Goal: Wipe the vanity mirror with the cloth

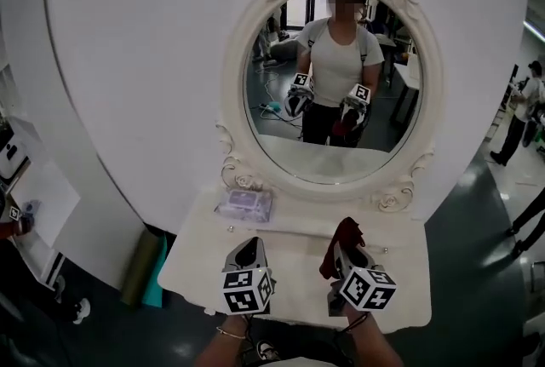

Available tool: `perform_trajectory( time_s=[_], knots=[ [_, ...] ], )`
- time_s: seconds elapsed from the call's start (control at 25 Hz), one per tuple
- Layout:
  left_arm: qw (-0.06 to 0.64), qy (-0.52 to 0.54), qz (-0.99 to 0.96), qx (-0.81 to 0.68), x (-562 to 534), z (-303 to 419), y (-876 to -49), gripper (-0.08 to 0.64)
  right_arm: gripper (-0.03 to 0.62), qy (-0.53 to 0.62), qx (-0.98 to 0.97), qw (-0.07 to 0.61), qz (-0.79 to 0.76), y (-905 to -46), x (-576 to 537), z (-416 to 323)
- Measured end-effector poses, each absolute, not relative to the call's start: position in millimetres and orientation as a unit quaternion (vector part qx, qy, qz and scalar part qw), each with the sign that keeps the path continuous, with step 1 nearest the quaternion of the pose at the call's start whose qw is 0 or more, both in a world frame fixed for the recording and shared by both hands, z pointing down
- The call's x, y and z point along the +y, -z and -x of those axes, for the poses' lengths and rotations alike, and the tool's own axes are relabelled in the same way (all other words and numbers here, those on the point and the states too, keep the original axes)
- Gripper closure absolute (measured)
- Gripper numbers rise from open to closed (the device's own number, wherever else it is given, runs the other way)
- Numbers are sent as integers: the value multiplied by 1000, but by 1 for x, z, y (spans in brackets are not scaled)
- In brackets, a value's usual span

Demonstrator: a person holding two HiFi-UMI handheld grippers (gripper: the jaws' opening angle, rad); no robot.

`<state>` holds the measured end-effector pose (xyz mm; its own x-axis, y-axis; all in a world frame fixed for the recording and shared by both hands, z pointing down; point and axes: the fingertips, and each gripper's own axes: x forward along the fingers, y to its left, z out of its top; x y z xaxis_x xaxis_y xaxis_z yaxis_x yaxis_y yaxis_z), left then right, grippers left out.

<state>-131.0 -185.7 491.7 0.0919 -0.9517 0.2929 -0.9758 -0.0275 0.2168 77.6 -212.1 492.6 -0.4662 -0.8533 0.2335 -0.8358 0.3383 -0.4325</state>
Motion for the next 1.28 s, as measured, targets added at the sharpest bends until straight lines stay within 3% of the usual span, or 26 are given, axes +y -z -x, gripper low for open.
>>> perform_trajectory(
  time_s=[0.36,0.68,1.28],
  knots=[
    [216,-39,-744,-631,-230,103,-510,557,531,251,785,9,566,-497,-226,-109],
    [174,-50,-772,-610,-271,81,-469,557,531,220,778,21,588,-463,-256,-127],
    [31,44,-813,-580,-358,64,-187,557,531,-2,819,82,568,-145,-349,-102]
  ],
)
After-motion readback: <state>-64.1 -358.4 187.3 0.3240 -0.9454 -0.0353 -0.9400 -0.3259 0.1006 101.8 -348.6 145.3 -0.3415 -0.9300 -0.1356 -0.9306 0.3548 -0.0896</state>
